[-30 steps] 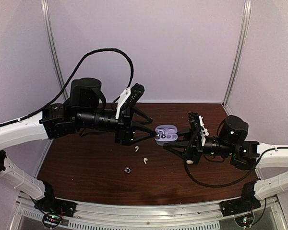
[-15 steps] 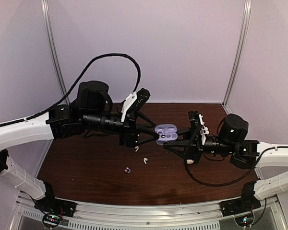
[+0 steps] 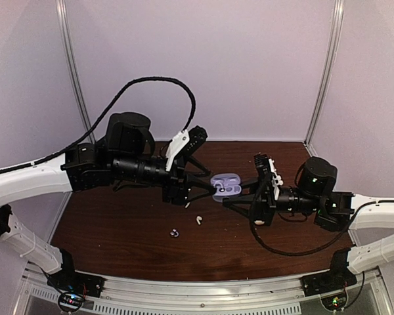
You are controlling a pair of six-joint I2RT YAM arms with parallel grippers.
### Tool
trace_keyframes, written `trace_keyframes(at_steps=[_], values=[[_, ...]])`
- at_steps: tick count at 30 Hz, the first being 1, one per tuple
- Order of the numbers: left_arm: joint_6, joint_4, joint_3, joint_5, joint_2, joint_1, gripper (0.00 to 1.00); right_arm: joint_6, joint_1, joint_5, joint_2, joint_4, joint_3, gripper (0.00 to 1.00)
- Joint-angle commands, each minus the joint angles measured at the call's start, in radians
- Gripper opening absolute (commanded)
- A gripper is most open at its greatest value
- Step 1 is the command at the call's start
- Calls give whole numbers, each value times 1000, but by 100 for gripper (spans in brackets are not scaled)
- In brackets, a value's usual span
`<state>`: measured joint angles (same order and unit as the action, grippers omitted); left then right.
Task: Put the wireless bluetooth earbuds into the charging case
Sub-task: Adjust the left earbud in the left side groove of the charging case.
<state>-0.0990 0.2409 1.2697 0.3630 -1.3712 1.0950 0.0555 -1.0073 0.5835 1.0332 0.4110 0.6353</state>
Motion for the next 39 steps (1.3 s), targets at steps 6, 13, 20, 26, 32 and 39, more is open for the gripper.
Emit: trace_keyframes(at_steps=[6, 13, 20, 26, 32, 39], values=[[27, -7, 36, -16, 45, 4, 61, 3, 2, 13, 17, 26, 29, 0], [31, -23, 24, -21, 53, 5, 55, 7, 3, 11, 19, 23, 34, 0], [32, -5, 28, -55, 16, 4, 51, 9, 3, 32, 13, 32, 35, 0], [45, 30, 36, -59, -7, 5, 49, 13, 3, 35, 5, 28, 38, 0], [88, 82, 51, -75, -27, 26, 48, 23, 5, 28, 5, 35, 38, 0], [117, 108, 44, -119, -41, 38, 47, 47, 18, 37, -10, 63, 30, 0]])
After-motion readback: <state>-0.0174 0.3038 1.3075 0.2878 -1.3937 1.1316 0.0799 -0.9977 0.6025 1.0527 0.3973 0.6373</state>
